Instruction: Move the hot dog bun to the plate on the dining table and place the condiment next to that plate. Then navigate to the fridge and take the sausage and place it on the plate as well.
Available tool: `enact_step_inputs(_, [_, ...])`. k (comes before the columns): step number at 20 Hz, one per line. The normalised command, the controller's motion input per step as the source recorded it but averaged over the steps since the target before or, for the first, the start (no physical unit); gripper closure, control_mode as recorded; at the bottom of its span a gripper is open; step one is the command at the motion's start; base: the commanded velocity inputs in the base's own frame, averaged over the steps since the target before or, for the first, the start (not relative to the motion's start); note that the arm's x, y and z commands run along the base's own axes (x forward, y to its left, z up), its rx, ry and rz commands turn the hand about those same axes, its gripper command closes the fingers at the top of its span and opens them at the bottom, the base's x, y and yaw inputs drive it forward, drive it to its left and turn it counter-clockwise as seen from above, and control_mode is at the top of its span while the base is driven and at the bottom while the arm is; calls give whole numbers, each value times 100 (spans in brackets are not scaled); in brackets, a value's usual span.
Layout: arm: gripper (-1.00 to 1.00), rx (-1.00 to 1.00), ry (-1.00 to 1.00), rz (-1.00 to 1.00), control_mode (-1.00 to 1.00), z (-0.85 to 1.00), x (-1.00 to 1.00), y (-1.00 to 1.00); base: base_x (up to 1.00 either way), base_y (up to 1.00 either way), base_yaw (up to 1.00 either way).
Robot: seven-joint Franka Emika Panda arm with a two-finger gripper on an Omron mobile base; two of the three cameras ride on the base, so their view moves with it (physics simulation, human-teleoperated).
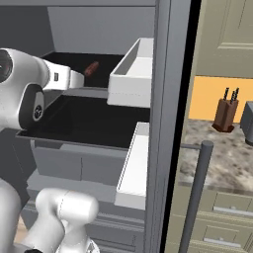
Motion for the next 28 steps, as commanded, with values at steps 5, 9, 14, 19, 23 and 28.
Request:
enact_step_inputs(5, [-100,0,-1,0,-100,-2,39,0,0,0,0])
enact_step_inputs(9, [-100,0,1,0,-100,-2,29,0,0,0,0])
enact_step_inputs(14, [-100,0,10,0,-100,-1,29,0,0,0,0])
enact_step_inputs(19, [-100,0,12,0,-100,0,41,0,0,0,0])
enact_step_inputs(23, [-100,0,3,0,-100,27,32,0,0,0,0])
enact_step_inputs(28, [-100,-1,13,0,-100,6,39,0,0,0,0])
